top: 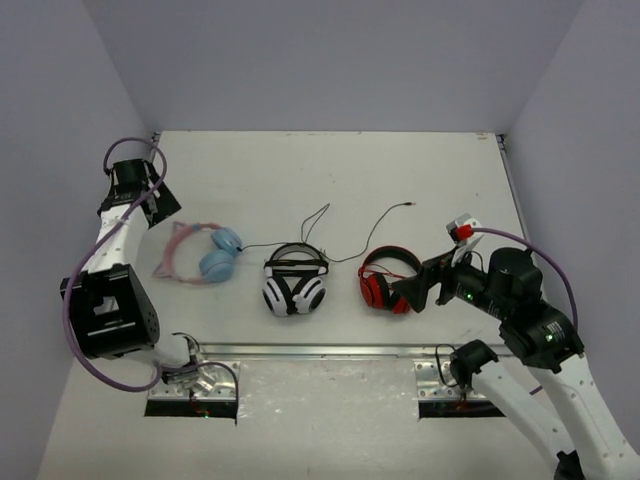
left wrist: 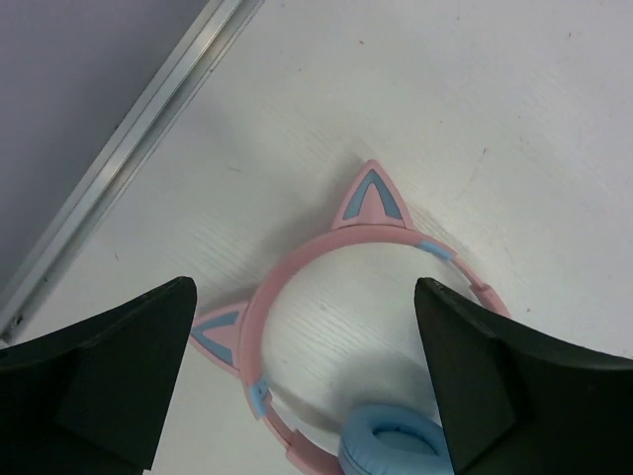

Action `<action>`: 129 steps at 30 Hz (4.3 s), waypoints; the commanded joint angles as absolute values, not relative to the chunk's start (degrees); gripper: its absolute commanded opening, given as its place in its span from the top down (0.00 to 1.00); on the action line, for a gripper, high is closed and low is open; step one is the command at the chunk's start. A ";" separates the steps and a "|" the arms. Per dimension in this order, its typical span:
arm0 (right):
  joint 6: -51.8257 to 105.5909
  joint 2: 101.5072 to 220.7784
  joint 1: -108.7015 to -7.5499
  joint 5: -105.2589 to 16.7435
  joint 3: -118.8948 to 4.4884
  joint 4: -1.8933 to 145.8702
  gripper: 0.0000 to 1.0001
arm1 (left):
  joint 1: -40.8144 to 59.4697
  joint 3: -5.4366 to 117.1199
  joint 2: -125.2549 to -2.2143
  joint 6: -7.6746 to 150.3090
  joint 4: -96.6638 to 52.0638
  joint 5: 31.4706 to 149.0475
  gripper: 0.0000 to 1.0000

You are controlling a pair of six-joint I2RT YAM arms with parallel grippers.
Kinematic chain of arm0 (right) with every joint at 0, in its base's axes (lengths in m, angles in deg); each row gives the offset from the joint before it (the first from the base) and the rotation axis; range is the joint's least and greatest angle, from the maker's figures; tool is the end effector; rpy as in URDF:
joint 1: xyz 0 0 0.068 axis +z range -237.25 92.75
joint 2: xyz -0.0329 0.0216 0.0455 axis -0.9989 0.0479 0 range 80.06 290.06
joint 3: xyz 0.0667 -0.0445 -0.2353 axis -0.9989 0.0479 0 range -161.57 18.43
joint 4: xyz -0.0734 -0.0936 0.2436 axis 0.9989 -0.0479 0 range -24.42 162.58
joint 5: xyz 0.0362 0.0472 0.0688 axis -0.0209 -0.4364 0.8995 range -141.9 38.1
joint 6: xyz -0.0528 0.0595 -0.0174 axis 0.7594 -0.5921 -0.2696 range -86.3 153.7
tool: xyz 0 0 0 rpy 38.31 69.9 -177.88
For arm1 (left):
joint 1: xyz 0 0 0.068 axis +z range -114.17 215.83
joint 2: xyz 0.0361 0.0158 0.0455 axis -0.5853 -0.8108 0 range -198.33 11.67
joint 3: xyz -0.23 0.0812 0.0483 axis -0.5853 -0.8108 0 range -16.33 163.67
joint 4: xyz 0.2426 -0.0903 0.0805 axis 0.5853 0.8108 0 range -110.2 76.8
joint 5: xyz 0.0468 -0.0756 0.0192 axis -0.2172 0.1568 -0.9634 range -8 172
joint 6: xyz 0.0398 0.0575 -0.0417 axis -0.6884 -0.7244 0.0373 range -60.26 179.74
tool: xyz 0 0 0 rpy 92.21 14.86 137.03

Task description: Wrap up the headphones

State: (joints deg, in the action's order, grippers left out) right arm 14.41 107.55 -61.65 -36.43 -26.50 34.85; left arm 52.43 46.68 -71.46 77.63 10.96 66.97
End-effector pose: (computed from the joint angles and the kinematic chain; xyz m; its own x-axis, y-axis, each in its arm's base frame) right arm 0.1424 0.0892 0.3082 -0.5072 0.1099 -0.8548 -0.5026 0.7679 0.3971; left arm 0.3212 0.1149 0.2082 -0.5790 -0.4824 -0.6574 -0.6403 0.7681 0.0003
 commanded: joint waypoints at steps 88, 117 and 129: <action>35.61 136.32 -54.12 -53.83 -34.12 83.93 0.99 | 36.27 49.96 -36.57 70.21 -2.76 77.87 1.00; 47.50 160.92 -51.57 -57.86 -67.71 48.06 0.99 | -7.94 52.66 -52.23 50.60 -0.76 97.63 1.00; 42.14 163.82 -51.74 -54.03 -67.88 46.57 0.99 | -8.82 50.21 -45.64 53.32 -9.64 93.69 1.00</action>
